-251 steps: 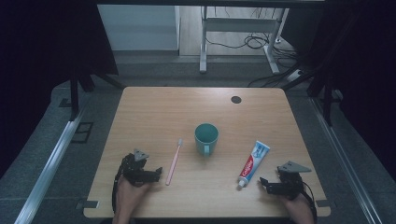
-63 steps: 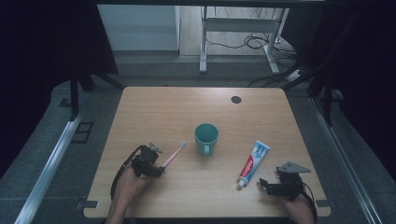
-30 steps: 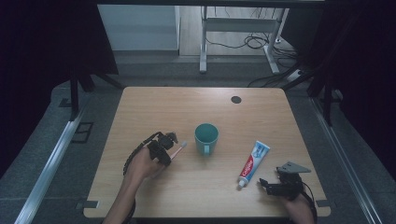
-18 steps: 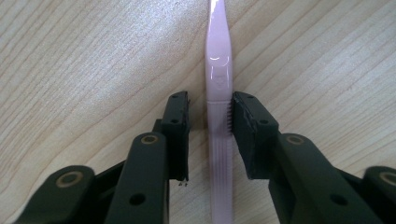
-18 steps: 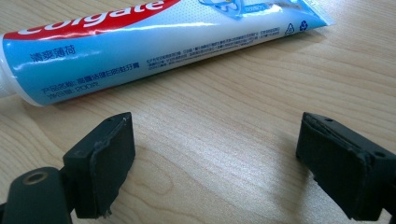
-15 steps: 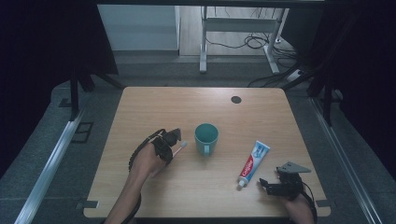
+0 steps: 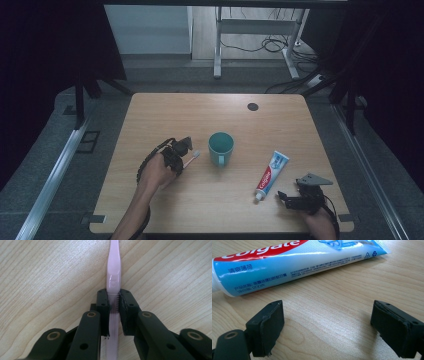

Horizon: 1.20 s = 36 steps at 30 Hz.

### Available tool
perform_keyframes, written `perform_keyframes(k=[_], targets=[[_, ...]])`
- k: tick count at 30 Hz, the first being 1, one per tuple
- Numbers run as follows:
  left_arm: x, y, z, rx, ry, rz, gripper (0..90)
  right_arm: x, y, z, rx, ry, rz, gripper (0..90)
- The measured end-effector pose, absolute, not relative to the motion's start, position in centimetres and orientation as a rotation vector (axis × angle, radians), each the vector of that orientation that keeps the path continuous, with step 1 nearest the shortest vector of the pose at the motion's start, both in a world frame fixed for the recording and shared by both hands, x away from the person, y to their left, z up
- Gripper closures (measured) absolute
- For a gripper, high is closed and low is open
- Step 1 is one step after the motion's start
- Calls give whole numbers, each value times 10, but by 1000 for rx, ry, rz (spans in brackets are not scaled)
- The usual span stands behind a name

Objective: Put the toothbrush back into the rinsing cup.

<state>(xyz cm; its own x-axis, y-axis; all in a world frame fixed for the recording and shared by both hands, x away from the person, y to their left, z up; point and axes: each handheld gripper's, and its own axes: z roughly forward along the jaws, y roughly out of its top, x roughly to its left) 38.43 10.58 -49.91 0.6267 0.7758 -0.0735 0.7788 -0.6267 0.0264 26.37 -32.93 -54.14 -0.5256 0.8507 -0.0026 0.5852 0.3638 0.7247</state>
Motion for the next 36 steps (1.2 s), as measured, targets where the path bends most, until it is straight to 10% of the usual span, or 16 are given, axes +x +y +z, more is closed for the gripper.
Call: perform_keyframes(k=[36], targets=[[372,130,-452,2439,1149,107,794,264,-329,-541,1255,2253,964,113]])
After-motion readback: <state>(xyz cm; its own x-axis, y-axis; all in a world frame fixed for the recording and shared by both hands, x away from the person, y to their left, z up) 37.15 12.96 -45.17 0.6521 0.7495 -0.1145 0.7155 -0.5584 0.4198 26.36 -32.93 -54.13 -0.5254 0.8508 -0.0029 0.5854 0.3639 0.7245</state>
